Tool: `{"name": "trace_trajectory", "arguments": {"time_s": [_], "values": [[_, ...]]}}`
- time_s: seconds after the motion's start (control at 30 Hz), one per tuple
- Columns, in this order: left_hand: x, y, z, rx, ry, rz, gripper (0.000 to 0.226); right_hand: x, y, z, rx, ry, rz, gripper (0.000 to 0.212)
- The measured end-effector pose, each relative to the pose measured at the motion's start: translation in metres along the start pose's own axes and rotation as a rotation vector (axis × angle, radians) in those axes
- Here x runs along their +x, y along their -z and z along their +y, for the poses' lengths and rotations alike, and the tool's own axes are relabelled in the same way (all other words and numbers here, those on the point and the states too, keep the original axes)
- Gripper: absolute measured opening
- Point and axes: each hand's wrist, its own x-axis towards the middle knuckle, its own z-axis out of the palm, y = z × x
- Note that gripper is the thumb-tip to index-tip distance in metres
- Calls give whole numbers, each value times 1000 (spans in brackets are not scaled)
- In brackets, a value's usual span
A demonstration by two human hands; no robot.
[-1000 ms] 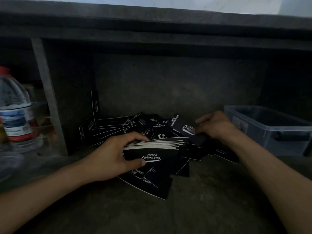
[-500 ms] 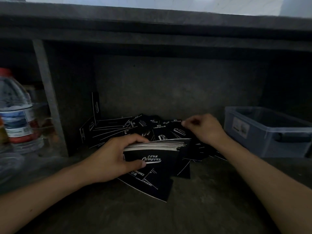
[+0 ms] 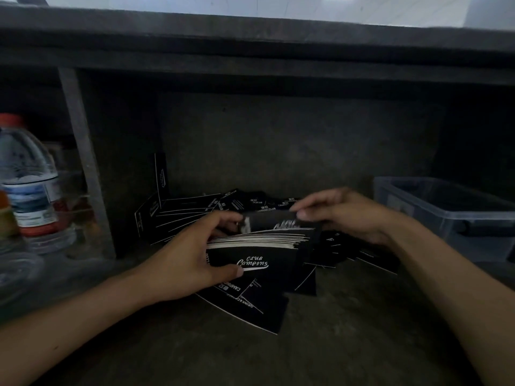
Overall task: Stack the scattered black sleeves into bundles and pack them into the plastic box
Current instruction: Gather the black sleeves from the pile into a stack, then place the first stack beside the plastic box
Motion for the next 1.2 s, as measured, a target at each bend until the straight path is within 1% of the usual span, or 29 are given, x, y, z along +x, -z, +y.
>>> {"name": "trace_trajectory", "arguments": {"time_s": [0.03, 0.07, 0.1, 0.13, 0.2, 0.27, 0.33, 0.4, 0.43, 0.47, 0.53, 0.57, 0.6, 0.67, 0.73, 0.8, 0.83, 0.93, 1.0, 1.07, 1.1, 1.2], "values": [[0, 0, -1, -10, 14, 0, 85, -2, -2, 0, -45, -35, -127, 20], [0, 1, -1, -22, 26, -10, 88, -2, -4, 1, -66, -52, -202, 22], [0, 1, -1, -37, 30, -26, 88, -2, -6, 2, -66, -55, -227, 23], [0, 1, 0, -51, 26, -43, 83, -2, -8, 1, -53, -52, -219, 25], [0, 1, 3, -53, 2, -64, 67, -3, -9, -2, 8, -54, -176, 29], [0, 1, 5, -49, -18, -69, 54, -7, -10, -9, 24, -36, -160, 36], [0, 0, 4, -68, -12, -67, 51, -13, -20, -19, -76, 9, -204, 42], [-1, -1, 5, -54, -14, -60, 51, -18, -44, -28, -268, 43, -253, 51], [-2, -1, 5, -29, -17, -52, 51, -19, -61, -29, -375, 60, -246, 58], [-2, -2, 7, 3, -14, -39, 50, -19, -79, -28, -489, 89, -203, 63], [-4, 0, 10, 69, 12, -19, 51, -23, -107, -26, -676, 194, -16, 62], [-5, 2, 11, 113, 24, -24, 52, -25, -111, -24, -682, 229, 59, 59], [-5, 4, 14, 160, 33, -40, 51, -28, -109, -23, -628, 228, 98, 56], [-6, 6, 19, 210, 65, -84, 43, -34, -95, -19, -478, 170, 169, 51], [-5, 6, 25, 215, 102, -123, 34, -44, -89, -12, -458, 143, 255, 43], [-4, 5, 31, 236, 128, -145, 26, -54, -103, -6, -538, 166, 282, 36], [-4, 5, 32, 259, 131, -157, 23, -57, -112, -3, -573, 186, 283, 36], [-6, 6, 47, 330, 83, -152, 22, -66, -116, -1, -538, 203, 284, 39], [-5, 7, 66, 296, 29, -97, 23, -80, -100, -7, -518, 278, 350, 40], [5, -1, 92, 191, -15, -37, 22, -103, -73, -15, -533, 356, 475, 41], [12, -7, 102, 124, -20, -24, 23, -114, -59, -20, -530, 356, 535, 41], [43, -49, 142, -52, -7, -70, 26, -149, -2, -16, -497, 187, 659, 36]]}}
